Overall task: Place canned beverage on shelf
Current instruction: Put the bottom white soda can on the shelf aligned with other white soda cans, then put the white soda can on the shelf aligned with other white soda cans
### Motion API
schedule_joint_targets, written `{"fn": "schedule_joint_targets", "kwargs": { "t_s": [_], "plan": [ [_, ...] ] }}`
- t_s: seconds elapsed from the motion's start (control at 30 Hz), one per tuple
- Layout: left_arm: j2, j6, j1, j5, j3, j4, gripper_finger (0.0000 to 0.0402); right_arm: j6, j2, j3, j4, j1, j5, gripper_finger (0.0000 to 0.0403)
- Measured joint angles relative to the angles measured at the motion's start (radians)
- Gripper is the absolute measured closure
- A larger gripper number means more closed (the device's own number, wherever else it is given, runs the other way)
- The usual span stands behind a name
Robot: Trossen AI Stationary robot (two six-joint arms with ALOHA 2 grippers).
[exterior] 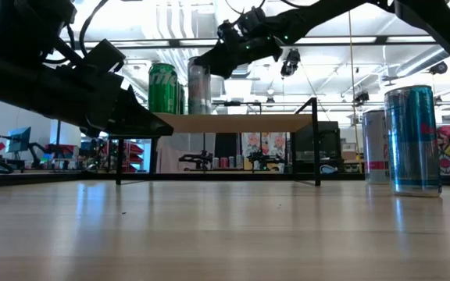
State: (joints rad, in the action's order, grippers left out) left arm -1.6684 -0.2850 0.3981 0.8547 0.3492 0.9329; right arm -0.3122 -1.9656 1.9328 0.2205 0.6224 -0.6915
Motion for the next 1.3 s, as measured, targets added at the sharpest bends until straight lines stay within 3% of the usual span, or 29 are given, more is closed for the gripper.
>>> {"fn": "schedule_joint_targets", "kwargs": {
  "t_s": [0.3,0.73,1.03,1.2,1.3],
  "plan": [
    [0.0,-0.001,0.0,0.0,0.0,-0.001,0.0063,0.003,0.0,-0.034,-0.073,0.0,-0.005,0.0129],
    [0.0,-0.001,0.0,0.073,0.0,-0.009,0.0063,0.032,0.008,-0.027,-0.08,0.0,-0.024,0.0076],
    [0.002,-0.001,0.0,0.089,0.0,-0.008,0.0063,0.06,0.114,-0.027,-0.035,0.002,-0.014,0.0074],
    [0.002,-0.001,0.0,0.09,0.0,-0.008,0.0063,0.077,0.197,-0.027,0.095,0.002,0.084,0.0076],
    [0.002,-0.001,0.0,0.09,0.0,-0.008,0.0063,0.108,0.231,-0.029,0.228,-0.006,0.199,0.0076]
  ]
}}
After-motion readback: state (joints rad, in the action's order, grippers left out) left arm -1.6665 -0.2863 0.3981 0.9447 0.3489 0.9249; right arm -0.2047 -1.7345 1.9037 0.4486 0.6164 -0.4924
